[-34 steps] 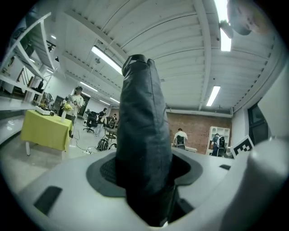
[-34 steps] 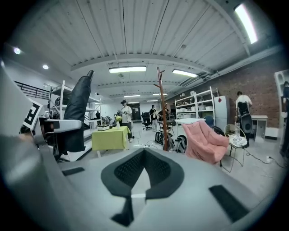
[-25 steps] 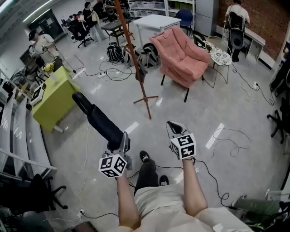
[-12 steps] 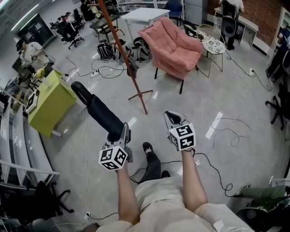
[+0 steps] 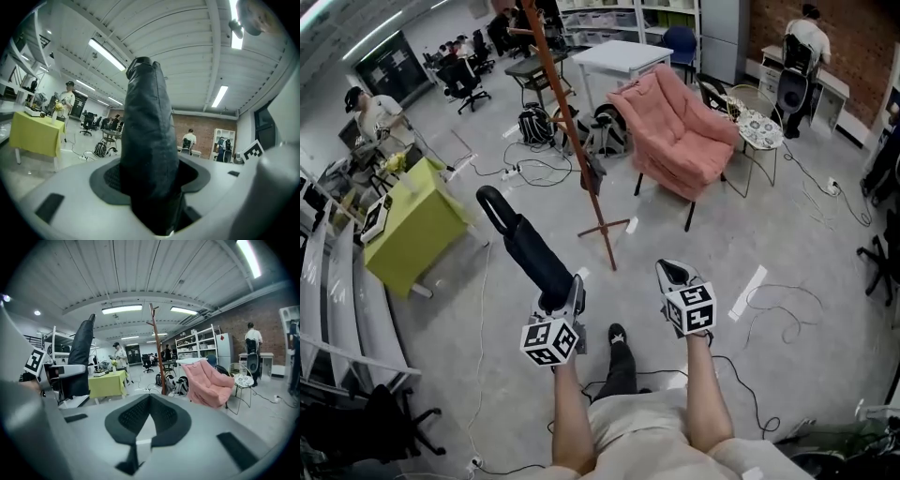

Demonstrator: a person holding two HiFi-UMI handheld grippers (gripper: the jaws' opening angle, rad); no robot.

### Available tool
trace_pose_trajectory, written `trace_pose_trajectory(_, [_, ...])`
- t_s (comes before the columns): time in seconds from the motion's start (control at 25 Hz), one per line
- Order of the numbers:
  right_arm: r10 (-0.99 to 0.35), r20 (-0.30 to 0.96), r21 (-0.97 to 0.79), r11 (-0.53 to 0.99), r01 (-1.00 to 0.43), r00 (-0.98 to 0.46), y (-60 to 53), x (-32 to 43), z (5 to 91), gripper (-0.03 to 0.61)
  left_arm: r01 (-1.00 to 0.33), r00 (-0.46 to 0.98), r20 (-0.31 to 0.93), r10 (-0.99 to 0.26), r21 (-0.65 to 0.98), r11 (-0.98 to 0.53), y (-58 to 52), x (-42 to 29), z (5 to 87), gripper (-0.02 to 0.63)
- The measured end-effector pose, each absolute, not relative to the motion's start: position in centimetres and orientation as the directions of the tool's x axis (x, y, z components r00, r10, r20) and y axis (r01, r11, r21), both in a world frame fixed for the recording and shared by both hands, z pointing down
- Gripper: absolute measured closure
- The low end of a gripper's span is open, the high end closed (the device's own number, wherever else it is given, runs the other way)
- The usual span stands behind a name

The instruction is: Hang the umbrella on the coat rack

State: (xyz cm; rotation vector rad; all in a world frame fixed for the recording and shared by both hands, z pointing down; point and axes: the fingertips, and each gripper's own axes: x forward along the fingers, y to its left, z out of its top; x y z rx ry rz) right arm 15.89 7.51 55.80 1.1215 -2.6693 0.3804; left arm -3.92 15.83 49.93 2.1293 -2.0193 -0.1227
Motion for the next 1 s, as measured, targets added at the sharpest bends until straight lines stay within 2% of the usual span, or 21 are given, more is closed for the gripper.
trace_pose_trajectory(0.56, [-0.628,0.320,-0.144,0.707,-0.692,-0.709,-3.4,7.6,53.7,0.574,-0.984,0.033,0.086,-0.996,0.180,-0.017,4.7,-10.7,48.1,0.351])
trace_pose_trajectory(1.0, [-0.638,0.366,-0.146,0.679,-0.719,-0.677,-10.9,5.8,54.6,0.574,-0.975,0.066,0.047,-0.997,0.214,-0.055,-5.0,-14.5,47.3,0.351])
